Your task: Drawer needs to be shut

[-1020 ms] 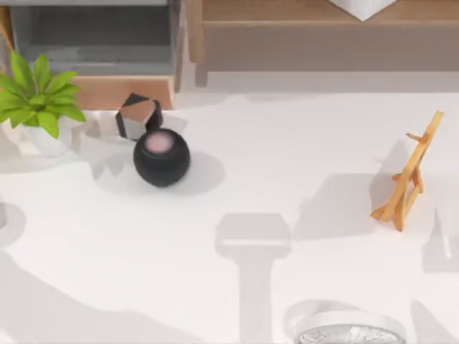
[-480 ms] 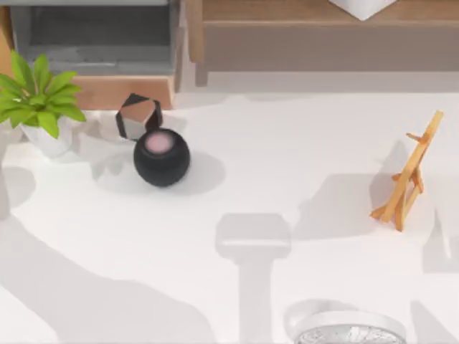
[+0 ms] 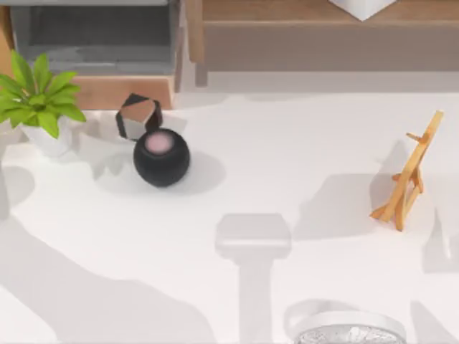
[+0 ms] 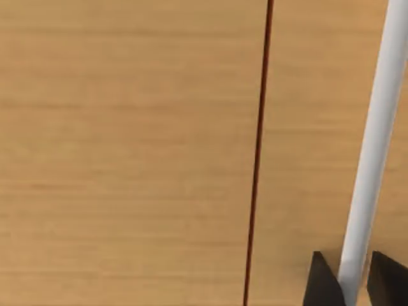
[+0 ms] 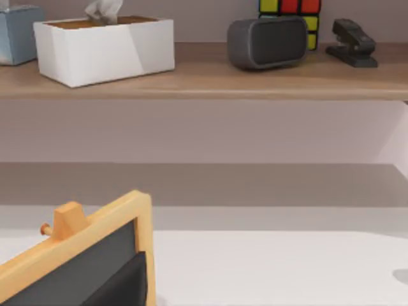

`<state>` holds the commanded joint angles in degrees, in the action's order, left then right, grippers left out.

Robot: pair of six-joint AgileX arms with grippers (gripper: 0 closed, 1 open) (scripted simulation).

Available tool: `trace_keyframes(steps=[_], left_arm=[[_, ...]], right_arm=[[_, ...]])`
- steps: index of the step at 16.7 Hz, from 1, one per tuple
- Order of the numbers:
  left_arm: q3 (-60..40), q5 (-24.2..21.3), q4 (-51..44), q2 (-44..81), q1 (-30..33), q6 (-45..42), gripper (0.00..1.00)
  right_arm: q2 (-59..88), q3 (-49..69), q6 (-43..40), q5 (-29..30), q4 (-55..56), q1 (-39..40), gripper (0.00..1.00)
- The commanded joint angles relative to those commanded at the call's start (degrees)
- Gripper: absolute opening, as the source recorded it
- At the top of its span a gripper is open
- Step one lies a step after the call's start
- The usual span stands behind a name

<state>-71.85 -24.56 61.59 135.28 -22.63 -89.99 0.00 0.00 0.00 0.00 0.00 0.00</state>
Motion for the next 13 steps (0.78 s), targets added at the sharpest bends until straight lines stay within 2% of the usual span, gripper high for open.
trace_keyframes(steps=[7, 13], left_arm=[[0.0, 0.0, 0.0, 0.0, 0.0, 0.0, 0.98], [0.0, 0.0, 0.0, 0.0, 0.0, 0.0, 1.00]], right_arm=[[0.0, 0.0, 0.0, 0.0, 0.0, 0.0, 1.00], [0.0, 0.0, 0.0, 0.0, 0.0, 0.0, 1.00]])
